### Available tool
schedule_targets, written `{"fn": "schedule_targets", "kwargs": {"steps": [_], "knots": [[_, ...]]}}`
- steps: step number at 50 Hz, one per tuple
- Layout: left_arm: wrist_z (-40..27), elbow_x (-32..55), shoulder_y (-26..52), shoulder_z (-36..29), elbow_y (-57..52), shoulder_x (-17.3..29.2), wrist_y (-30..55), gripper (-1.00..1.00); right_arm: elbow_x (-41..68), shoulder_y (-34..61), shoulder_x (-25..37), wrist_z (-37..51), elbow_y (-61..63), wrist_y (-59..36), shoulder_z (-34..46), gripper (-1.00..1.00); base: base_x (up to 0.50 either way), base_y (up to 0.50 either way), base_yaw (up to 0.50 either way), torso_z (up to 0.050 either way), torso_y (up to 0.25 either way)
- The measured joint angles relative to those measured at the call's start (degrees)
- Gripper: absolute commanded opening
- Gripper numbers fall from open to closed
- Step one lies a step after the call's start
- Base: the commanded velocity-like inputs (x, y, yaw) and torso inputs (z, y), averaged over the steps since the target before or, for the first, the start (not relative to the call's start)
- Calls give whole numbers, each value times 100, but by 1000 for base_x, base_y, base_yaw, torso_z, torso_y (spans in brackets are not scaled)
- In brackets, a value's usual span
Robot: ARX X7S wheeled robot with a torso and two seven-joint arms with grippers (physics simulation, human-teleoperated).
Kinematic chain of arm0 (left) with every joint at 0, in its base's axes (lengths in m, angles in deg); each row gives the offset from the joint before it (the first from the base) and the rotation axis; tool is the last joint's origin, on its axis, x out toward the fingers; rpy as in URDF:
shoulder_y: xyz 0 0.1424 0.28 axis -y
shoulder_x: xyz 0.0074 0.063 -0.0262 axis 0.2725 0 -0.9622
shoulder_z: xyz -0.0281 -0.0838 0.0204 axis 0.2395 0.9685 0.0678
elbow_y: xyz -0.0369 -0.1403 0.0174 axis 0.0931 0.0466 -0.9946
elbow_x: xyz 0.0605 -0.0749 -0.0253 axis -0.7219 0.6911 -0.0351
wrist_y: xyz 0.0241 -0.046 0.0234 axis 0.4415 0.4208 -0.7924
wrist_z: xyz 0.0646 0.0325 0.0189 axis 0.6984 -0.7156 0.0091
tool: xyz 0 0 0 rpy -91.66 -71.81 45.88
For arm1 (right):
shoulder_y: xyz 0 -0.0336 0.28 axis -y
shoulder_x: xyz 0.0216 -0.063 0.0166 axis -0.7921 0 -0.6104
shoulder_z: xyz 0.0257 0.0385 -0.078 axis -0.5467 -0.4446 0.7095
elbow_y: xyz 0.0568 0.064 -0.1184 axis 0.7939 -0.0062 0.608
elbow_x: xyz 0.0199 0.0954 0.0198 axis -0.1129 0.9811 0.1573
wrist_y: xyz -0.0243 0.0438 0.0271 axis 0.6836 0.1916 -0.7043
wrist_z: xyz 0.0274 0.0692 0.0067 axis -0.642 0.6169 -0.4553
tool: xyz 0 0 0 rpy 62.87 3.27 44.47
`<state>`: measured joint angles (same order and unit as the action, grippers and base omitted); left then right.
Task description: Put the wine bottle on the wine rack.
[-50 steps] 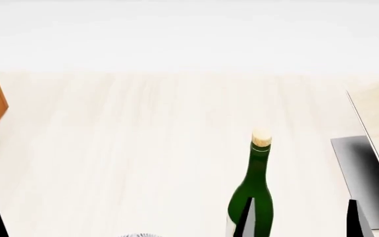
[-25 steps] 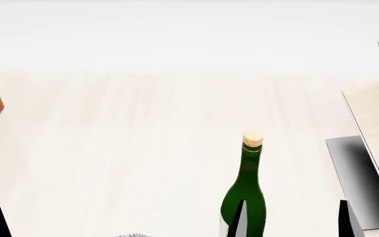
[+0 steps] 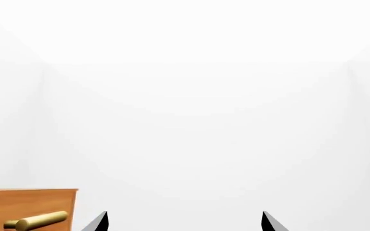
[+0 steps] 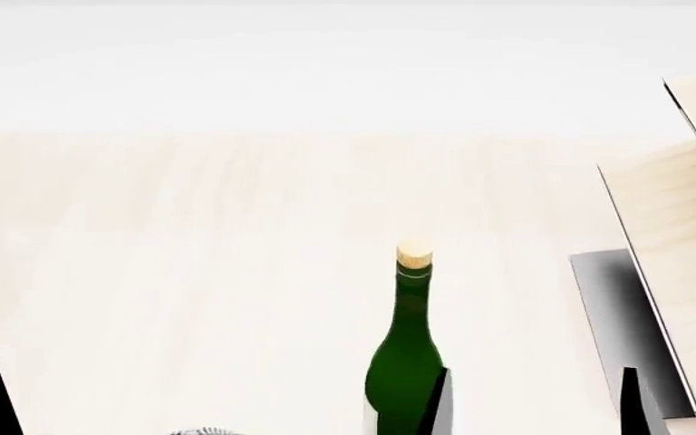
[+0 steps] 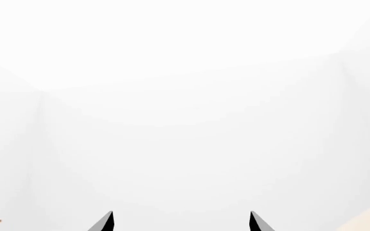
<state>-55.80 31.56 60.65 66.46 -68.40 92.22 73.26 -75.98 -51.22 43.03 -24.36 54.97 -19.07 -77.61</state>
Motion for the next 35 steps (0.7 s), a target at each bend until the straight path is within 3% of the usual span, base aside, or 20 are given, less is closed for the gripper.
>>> {"fn": "schedule_targets", "kwargs": {"steps": [35], "knots": [[-85,15,20,-58,-31,81,21,100,18,26,90,70,-21,5,74,100,0,-98,0,0,0]]}}
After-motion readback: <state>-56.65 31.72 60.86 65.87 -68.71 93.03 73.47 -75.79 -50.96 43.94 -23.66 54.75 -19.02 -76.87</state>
